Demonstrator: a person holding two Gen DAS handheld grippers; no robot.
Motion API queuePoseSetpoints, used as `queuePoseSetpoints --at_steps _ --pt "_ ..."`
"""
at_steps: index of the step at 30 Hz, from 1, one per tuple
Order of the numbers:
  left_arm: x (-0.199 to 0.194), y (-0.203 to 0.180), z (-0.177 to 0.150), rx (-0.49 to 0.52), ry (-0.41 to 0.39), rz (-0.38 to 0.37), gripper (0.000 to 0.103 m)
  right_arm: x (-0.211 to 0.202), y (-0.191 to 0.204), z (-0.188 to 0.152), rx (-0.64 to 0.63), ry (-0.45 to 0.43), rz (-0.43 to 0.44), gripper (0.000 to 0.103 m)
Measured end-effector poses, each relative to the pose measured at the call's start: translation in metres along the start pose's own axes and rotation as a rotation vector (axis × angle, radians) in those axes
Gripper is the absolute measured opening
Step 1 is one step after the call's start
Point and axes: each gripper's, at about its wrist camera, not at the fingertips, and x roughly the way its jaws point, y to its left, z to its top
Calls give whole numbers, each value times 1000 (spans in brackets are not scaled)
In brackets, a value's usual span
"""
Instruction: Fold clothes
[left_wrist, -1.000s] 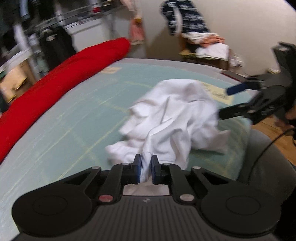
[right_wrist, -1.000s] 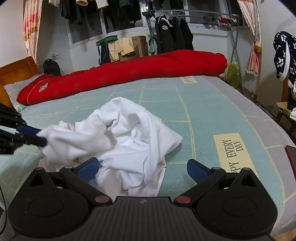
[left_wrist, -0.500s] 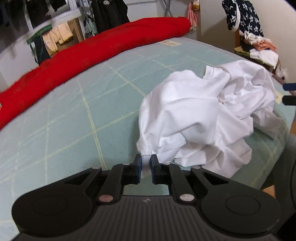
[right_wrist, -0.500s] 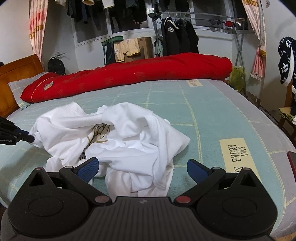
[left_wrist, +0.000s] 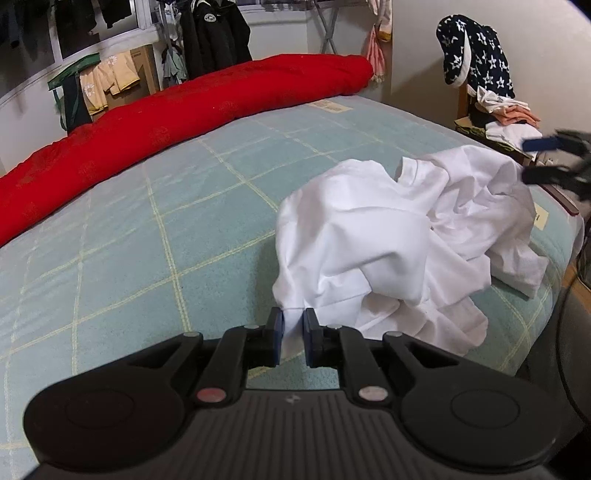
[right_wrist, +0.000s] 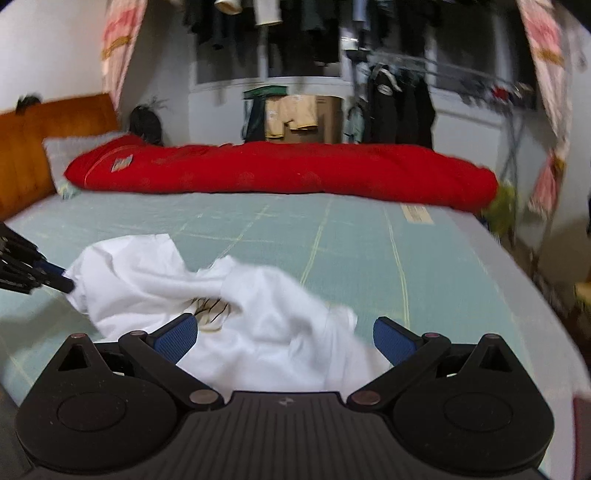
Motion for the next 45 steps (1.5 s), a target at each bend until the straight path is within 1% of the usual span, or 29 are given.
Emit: queuePoseSetpoints --at_steps 2,6,7,8,9,11,12,13,17,22,27,31,34,37,40,42,43,44,45 --pt "0 2 1 -3 -2 -3 11 15 0 10 -65 26 8 89" --pt "3 7 5 -7 -5 -7 10 50 7 23 -190 102 67 85" --pt "3 9 6 -7 -8 -2 10 58 10 23 -221 126 79 81" --pt "3 10 7 -6 -14 8 10 64 14 22 -251 154 88 63" --pt "3 11 9 -7 -25 25 9 71 17 21 -281 183 96 52" --pt "3 14 14 -3 -44 60 9 76 22 21 -330 208 83 24" --pt "4 15 17 0 -53 77 9 77 23 23 -341 209 79 20" --pt "6 17 22 1 -56 86 9 77 24 25 -348 207 75 19" --pt "19 26 43 -7 -70 108 8 85 20 40 -363 188 49 18" --pt "37 46 76 -30 -105 139 7 101 18 54 -391 165 -7 17" --pt "61 68 109 -53 -129 176 6 124 2 75 -348 133 -42 16" --pt "88 87 135 -67 -130 216 5 145 -12 90 -300 102 -61 15" --pt "113 101 151 -93 -130 234 5 169 -21 99 -270 87 -75 15" --pt "150 112 157 -127 -88 228 5 198 -28 98 -228 111 -72 15" --pt "190 115 147 -141 -14 211 5 228 -33 87 -201 172 -60 15" --pt "214 114 136 -150 44 198 6 239 -34 79 -195 200 -65 20" --pt "224 114 129 -156 79 182 10 245 -35 74 -193 213 -67 27" --pt "230 112 123 -155 102 179 11 246 -35 72 -193 216 -74 40" --pt "233 109 117 -151 117 181 11 245 -34 70 -194 216 -83 46"
